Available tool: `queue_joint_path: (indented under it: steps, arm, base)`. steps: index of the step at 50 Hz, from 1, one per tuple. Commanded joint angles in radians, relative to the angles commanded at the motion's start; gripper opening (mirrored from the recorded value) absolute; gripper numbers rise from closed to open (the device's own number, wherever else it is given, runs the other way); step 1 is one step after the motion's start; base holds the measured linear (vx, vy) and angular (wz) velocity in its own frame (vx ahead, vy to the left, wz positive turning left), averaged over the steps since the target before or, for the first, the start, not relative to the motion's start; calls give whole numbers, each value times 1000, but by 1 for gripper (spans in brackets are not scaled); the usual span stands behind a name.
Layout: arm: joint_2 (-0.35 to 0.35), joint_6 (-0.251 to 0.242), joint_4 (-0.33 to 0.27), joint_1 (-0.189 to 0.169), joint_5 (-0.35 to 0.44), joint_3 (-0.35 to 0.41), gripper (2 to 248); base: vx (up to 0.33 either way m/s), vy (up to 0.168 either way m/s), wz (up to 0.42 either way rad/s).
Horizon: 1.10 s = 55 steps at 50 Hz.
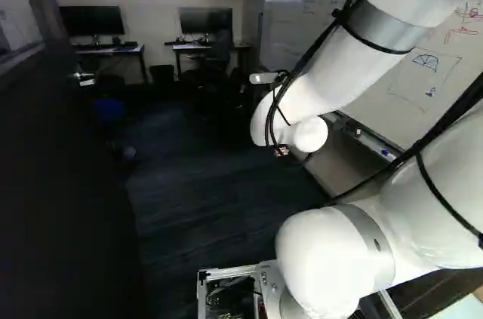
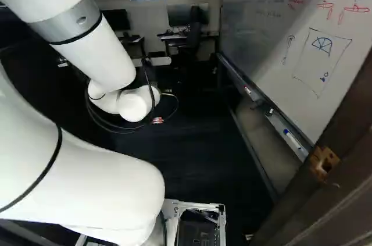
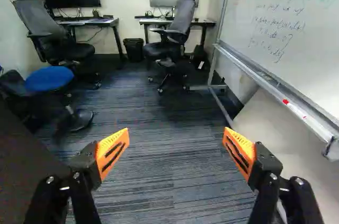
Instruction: Open the door and move inside
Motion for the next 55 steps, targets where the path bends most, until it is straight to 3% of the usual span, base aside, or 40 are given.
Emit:
queue_joint_path:
  steps: [55]
  arm:
    - [0,0,0,0,0,0,247]
  base:
    - [239,6,-4]
